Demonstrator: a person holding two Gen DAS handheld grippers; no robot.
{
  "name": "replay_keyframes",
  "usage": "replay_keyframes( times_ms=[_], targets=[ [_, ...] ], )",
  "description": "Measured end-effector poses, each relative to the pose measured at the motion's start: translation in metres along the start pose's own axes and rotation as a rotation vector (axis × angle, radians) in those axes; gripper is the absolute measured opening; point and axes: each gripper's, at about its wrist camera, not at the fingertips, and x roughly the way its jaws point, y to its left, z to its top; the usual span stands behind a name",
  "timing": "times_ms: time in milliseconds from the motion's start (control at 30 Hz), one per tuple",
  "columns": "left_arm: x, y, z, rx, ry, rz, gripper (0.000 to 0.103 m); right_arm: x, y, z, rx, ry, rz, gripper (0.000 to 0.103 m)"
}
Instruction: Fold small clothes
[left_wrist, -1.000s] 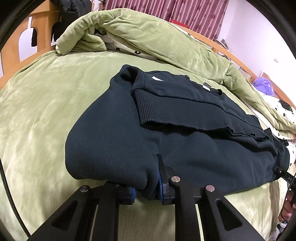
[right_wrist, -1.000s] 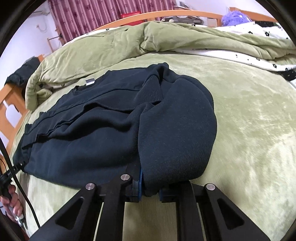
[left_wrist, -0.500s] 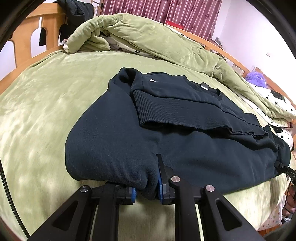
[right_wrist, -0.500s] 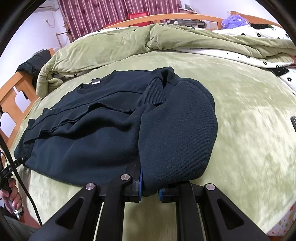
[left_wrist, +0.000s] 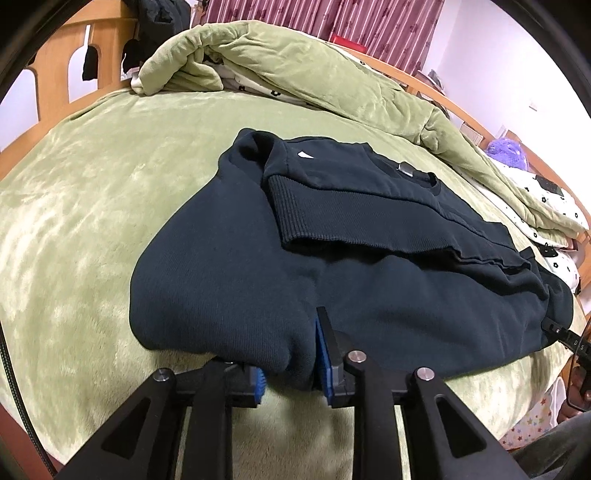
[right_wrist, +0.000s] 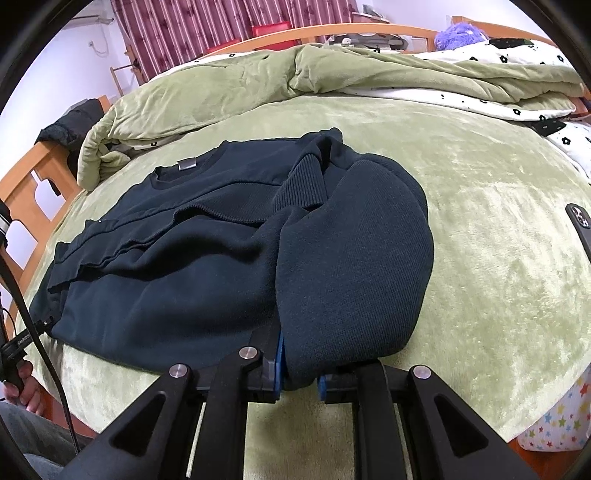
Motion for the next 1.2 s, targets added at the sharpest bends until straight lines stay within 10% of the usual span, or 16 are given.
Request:
replay_keyframes(
  times_ms=[233, 667, 1200],
  targets=[
    [-0.013, 0.0, -0.013, 0.019, 0.001, 0.007, 0.04, -0.014, -0.006, -0.007, -0.001, 0.009, -0.016, 0.023],
    [-0.056, 0.004, -0.025, 0.059, -0.024, 0.101, 0.062, -0.085, -0.003, -0.018, -0.081, -0.144, -0.144, 0.078],
    [-0.088, 0.005, -0.022, 0.074, -0.111, 0.098, 0.062, -0.114, 0.011, -0.021, -0.164, -0.227, -0.111, 0.081]
  ],
)
